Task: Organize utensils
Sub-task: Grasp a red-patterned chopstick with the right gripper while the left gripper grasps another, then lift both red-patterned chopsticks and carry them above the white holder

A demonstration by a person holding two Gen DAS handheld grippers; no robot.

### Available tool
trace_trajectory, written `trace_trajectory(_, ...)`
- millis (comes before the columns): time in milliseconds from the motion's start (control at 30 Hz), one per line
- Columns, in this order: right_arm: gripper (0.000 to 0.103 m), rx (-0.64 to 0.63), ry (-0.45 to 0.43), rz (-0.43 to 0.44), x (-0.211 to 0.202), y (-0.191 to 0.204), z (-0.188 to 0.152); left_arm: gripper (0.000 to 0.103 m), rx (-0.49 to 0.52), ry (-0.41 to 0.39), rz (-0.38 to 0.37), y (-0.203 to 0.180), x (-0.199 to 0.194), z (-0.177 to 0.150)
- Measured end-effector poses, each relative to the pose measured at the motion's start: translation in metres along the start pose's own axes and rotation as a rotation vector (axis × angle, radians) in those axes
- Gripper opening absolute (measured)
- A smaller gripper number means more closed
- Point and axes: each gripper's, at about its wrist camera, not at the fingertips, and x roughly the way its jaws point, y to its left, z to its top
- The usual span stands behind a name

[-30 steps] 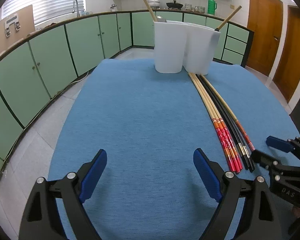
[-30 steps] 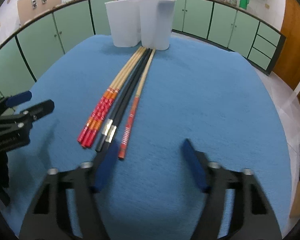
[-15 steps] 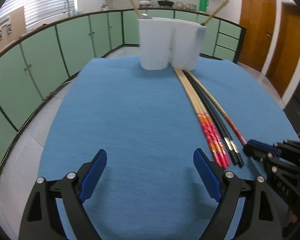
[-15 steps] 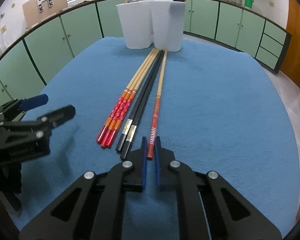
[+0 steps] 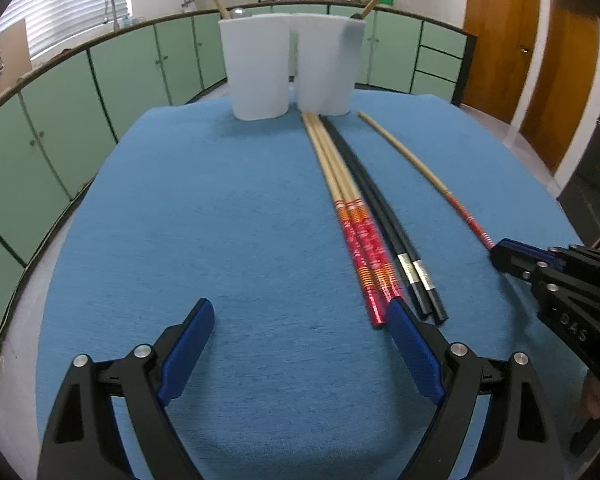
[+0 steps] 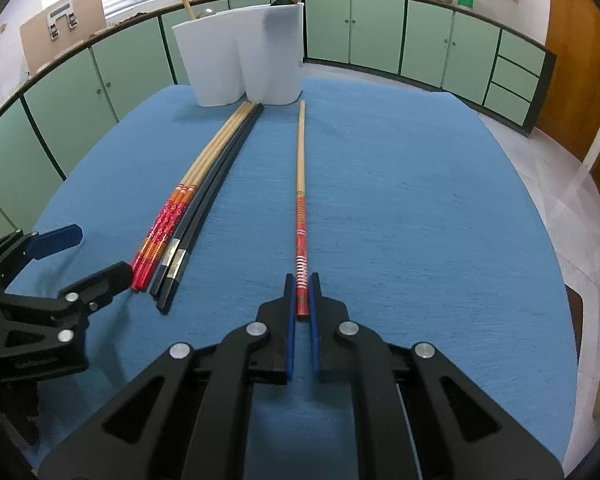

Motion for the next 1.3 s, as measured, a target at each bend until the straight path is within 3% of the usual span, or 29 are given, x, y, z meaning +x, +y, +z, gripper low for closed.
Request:
trace_trajectory(333,0.006,0.009,-0.002,0.019,0.001,-0.003,-0.001,0.085,-0.01,0.02,0.034,0.003,0.003,0.001)
trace_trajectory(800,0.007,0.034,-0.003,0.051,0.002,-0.008,-0.002,0.005,-0.007,-0.023,-0.013,-0.012,-0.005,0.0)
trace_trajectory(1067,0.005,0.044,-0.011,0.056,-0.002,-0.009,-0.002,0.005,-0.034,-0.034,-0.043,-0.005,-0.013,0.001)
trace_trajectory(1300,0.005,0.043,-0.063,0.063,-0.028,-0.02,0.011,0.005,-0.018,-0.111,-0.037,0.005,-0.051,0.015)
